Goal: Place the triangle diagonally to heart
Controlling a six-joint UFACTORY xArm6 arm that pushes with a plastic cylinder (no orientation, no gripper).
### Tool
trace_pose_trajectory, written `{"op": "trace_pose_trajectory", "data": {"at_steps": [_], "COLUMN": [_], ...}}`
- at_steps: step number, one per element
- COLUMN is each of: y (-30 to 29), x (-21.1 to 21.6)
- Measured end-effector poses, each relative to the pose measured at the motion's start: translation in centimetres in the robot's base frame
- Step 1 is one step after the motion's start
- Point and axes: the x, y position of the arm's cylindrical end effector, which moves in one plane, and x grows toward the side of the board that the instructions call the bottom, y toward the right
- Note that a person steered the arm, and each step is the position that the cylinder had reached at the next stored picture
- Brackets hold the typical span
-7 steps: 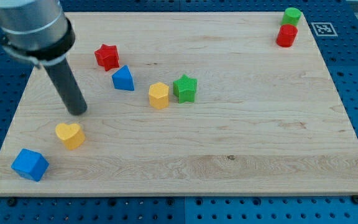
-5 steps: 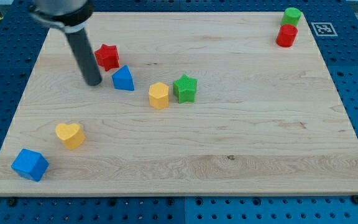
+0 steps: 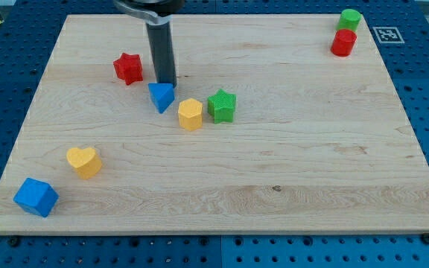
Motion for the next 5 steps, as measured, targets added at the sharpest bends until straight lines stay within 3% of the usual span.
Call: {"op": "trace_pose_trajectory", "data": {"at_steps": [1,3,5], "y": [-1.3,3.8,1.9], "x": [0.2,0.1,0.8]}}
